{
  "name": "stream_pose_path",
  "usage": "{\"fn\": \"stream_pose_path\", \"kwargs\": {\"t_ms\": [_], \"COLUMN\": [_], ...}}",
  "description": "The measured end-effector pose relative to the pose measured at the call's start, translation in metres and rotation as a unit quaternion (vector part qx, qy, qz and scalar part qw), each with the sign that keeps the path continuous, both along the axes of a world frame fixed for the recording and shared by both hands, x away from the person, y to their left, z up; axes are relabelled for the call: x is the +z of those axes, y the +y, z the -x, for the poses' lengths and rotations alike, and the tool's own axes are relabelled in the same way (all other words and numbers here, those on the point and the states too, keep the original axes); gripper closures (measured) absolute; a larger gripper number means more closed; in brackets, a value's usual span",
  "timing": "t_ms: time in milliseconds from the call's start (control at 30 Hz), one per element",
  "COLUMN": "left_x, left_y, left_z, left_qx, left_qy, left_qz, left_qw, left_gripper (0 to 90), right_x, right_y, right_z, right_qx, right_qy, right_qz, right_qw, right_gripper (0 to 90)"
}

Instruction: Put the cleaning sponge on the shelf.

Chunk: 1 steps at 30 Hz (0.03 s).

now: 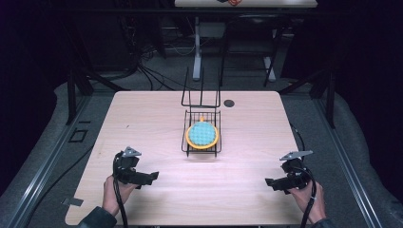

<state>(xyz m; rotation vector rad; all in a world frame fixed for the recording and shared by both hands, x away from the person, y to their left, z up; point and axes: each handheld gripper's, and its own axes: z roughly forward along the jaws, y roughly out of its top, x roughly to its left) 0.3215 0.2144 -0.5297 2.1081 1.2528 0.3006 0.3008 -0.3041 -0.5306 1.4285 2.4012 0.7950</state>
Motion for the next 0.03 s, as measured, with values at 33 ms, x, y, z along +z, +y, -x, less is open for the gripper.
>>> {"fn": "stream_pose_path", "kwargs": {"t_ms": [33], "left_x": [0.0], "left_y": [0.0], "left_z": [0.0], "left_qx": [0.0], "left_qy": [0.0], "left_qz": [0.0], "left_qw": [1.0], "left_gripper": [0.0], "right_x": [0.0], "right_y": [0.0], "right_z": [0.0], "right_qx": [0.0], "right_qy": [0.0], "right_qz": [0.0], "right_qw": [1.0], "right_gripper": [10.1]}}
